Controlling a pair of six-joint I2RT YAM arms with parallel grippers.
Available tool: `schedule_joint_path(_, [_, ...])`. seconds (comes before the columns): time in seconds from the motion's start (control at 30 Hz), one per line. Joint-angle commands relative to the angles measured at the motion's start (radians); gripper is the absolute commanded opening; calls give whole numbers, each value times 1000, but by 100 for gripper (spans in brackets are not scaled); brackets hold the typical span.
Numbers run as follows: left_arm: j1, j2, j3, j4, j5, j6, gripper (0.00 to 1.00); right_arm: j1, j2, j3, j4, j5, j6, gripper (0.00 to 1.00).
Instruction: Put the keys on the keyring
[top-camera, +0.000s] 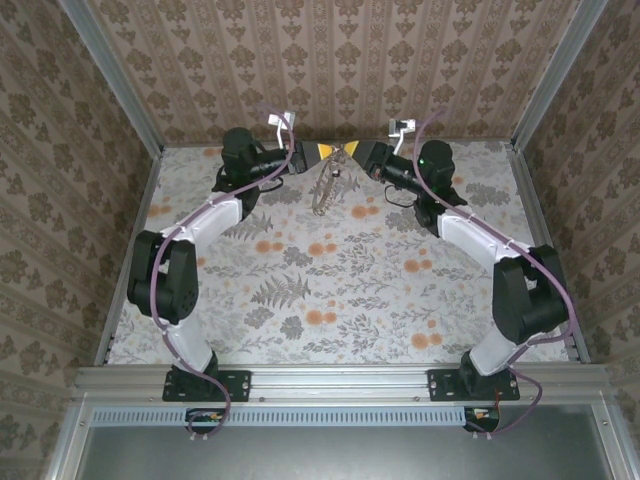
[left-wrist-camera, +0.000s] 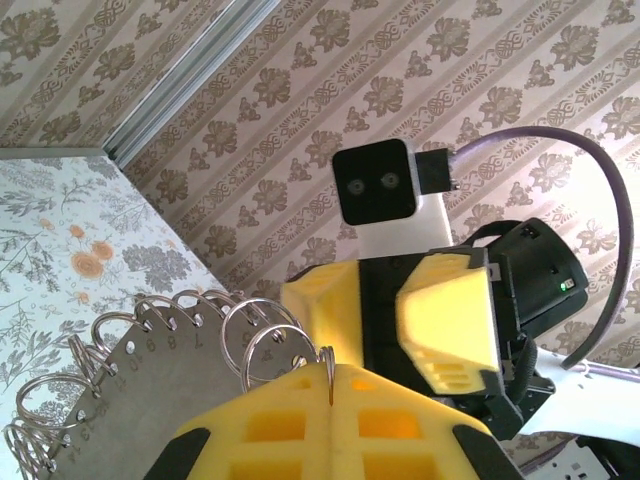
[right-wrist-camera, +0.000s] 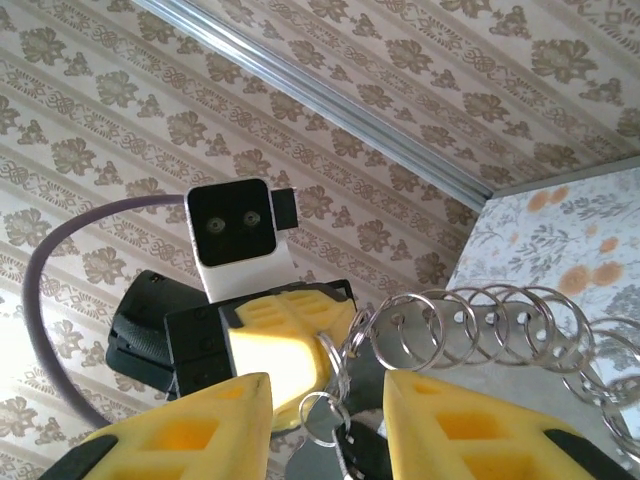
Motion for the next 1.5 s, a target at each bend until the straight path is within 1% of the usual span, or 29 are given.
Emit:
schedule_joint_path(0.0, [1,-53,-6,59,-3,23,0,18,23,49,66,16,36,34])
schedule_joint_path(0.5, [-1,-55,-1,29,-3,48,0,53,59,88,74,-11,36,26])
schedule_joint_path(0.83, [1,-54,-3,28,-8,49,0,59,53,80,71,-18,27,14])
schedule_joint_path(0.97, [-1,-54,-4,29,-7,48,0,59,58,84,58,-15,17,0])
schedule_joint_path(1.1, [3,-57,-1,17,-13,56,0,52,54,94,5,-20,-29,0])
schedule_joint_path(1.13, [9,-58,1,5,-16,61,5,50,50,96,-14,-23,-46,0])
schedule_joint_path(1.2, [25,-69,0,-15,-24,71,19,38,42,106,-67,-39,-87,0])
schedule_joint_path(1.27, [50,-84,-4,-29,-27,75,36,20,35,114,-105,-63,-127,0])
schedule_joint_path(1.3, [58,-90,-5,-35,-29,77,41,14,32,118,-119,-78,-144,0])
schedule_joint_path(1.4, [81,-110,-7,-57,-23,92,50,-4,33,143,-161,-149,-198,0])
schedule_joint_path(1.47, [87,-119,2,-89,-8,116,53,-9,35,165,-209,-189,-249,0])
